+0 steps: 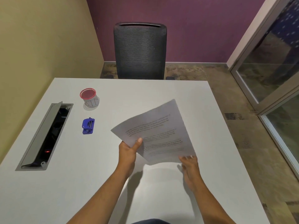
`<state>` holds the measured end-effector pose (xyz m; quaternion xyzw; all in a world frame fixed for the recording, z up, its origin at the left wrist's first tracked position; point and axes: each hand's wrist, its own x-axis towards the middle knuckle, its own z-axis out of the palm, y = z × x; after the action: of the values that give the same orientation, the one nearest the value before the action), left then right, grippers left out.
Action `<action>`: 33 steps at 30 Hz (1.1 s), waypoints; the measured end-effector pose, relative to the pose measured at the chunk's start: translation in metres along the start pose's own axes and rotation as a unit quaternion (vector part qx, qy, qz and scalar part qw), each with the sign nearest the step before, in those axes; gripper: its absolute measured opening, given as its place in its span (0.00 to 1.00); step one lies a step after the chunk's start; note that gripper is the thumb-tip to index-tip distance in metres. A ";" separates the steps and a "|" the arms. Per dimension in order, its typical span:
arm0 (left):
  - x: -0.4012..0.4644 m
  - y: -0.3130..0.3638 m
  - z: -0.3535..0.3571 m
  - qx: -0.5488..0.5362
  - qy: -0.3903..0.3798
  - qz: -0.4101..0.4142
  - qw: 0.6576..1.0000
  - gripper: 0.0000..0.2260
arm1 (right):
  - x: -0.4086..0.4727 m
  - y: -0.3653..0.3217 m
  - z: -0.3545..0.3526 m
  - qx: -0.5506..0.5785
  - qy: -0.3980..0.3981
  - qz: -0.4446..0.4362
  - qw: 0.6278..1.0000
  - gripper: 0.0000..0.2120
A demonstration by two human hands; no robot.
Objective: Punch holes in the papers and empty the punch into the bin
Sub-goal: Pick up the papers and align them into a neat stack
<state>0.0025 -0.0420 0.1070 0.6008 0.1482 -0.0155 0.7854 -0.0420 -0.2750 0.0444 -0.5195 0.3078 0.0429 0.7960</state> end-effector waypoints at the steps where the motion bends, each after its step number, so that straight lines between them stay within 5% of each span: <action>1: -0.002 0.000 0.002 -0.024 -0.009 -0.009 1.000 0.14 | -0.001 0.002 -0.003 0.009 -0.043 0.008 0.999 0.29; 7: -0.014 0.000 0.006 -0.084 -0.051 -0.033 0.995 0.14 | -0.001 -0.010 0.002 0.033 -0.122 -0.008 0.992 0.21; 16: 0.000 0.001 -0.035 -0.086 0.002 -0.043 0.995 0.17 | 0.008 -0.039 -0.003 -0.122 -0.041 -0.090 0.988 0.11; 20: 0.009 -0.002 -0.059 -0.034 0.051 -0.060 0.996 0.14 | 0.016 -0.048 -0.007 -0.191 -0.032 -0.118 0.974 0.09; 26: 0.019 -0.007 -0.072 0.157 -0.018 -0.019 0.987 0.14 | 0.018 -0.044 -0.003 -0.239 -0.048 -0.138 0.960 0.10; 33: 0.023 -0.015 -0.066 0.178 0.016 0.006 0.984 0.14 | 0.021 -0.038 0.003 -0.247 -0.052 -0.140 0.957 0.11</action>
<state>0.0074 0.0199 0.0722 0.7317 0.1525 -0.0272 0.6638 -0.0086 -0.2949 0.0648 -0.7350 0.1695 0.0326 0.6557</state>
